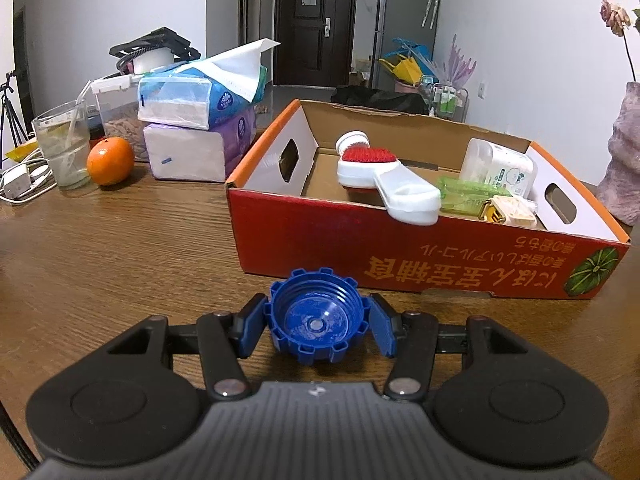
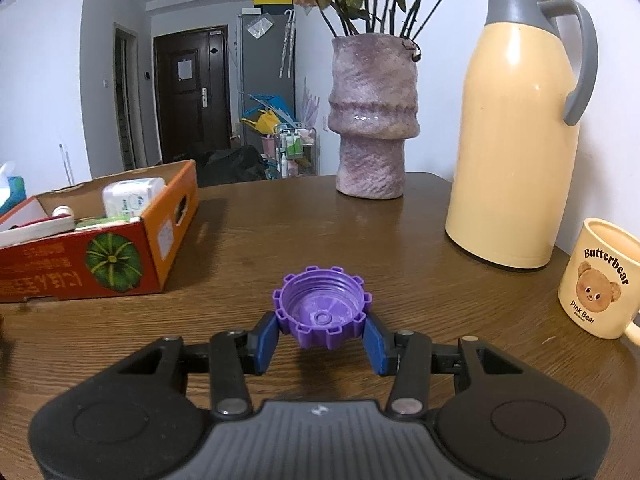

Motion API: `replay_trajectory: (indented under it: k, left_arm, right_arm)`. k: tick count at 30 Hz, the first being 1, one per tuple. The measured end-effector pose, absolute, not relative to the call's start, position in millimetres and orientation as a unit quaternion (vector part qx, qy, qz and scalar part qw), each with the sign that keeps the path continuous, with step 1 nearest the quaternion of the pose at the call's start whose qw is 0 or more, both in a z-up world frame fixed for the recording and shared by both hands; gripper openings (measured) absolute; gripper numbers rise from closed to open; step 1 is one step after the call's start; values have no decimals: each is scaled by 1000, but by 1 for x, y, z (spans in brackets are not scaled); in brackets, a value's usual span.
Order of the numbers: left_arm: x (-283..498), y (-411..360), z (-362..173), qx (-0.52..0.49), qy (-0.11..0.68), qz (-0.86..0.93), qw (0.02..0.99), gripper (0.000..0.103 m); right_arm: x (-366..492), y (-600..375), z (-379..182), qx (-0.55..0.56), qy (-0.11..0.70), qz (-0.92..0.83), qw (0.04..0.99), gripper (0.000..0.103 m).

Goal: Organize rigid objects
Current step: 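Carry the blue cap with the left tool while the right carries the purple cap over the box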

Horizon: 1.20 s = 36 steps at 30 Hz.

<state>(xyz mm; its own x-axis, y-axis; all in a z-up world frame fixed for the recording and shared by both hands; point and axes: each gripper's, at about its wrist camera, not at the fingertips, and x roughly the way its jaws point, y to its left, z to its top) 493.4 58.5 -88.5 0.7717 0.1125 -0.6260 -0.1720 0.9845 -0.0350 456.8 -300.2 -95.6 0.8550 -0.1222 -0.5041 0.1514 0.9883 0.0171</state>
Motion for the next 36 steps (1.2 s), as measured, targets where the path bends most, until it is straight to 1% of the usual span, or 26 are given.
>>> replay_trajectory:
  k: [18, 36]
  left_arm:
    - [452, 63, -80, -40, 312, 68, 947, 56]
    - [407, 47, -68, -24, 280, 46, 959, 56]
  right_arm:
    - [418, -255, -89, 32, 242, -33, 969, 45]
    - [381, -197, -83, 23, 226, 26, 973, 45]
